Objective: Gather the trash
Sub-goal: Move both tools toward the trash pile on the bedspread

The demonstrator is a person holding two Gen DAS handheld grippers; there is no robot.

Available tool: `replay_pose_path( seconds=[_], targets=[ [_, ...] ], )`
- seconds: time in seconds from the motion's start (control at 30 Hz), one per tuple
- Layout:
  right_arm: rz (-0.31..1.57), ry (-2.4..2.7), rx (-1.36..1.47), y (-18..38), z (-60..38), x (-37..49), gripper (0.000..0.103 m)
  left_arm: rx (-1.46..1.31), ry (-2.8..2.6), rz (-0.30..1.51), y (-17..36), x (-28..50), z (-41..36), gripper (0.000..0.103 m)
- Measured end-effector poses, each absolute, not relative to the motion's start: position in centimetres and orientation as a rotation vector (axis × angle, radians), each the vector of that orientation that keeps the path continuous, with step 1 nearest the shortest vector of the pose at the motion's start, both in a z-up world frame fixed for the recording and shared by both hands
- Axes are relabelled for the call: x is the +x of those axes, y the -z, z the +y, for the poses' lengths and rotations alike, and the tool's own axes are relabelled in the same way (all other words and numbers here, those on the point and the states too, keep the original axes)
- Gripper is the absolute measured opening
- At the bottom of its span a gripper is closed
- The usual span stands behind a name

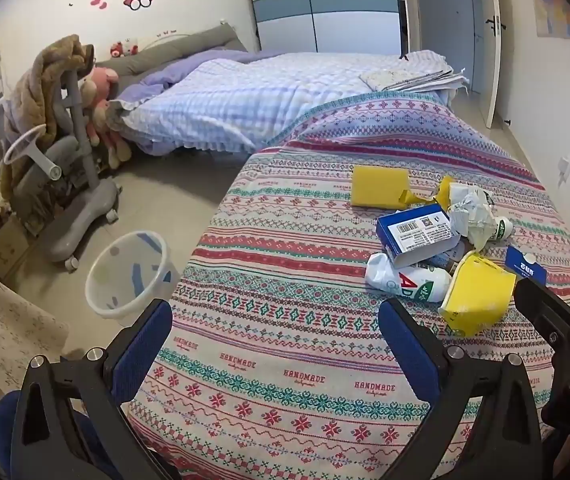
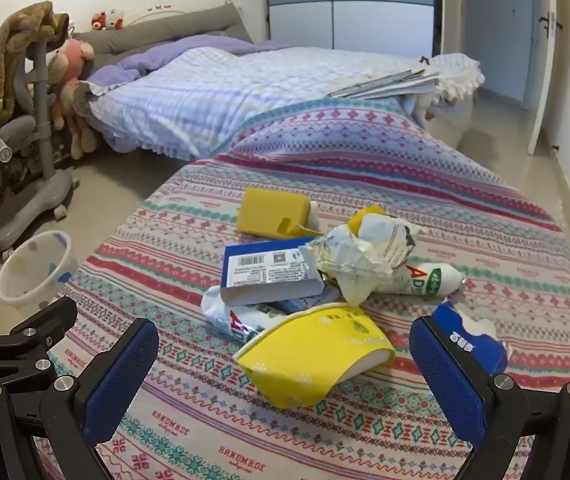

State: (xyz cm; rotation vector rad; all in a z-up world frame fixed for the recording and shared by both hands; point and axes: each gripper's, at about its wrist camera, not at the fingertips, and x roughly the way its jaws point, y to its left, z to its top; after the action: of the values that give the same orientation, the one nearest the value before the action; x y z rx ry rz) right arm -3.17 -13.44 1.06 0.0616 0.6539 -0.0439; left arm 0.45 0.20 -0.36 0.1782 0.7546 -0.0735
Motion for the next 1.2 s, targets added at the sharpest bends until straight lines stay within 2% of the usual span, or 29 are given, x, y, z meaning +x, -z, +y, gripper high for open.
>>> replay_pose_path(
  seconds=[0.67, 0.97, 1.2],
  targets=[
    [0.705, 0.048, 0.117, -0.4, -14.5, -2.9, 0.103, 0.189, 0.109, 0.779, 0.6, 0.8, -0.4, 0.103],
    [0.757, 0.181, 0.316, 0.3, -21.2, -3.0, 0.103, 0.202, 0.205, 0.844, 1.8, 1.2, -1.7, 0.103],
    [0.838, 0.259, 0.566, 2.8, -26.1, -3.5, 0.103, 0.246, 0.362, 0.853, 3.2, 1.9, -6.9, 0.103]
  ],
)
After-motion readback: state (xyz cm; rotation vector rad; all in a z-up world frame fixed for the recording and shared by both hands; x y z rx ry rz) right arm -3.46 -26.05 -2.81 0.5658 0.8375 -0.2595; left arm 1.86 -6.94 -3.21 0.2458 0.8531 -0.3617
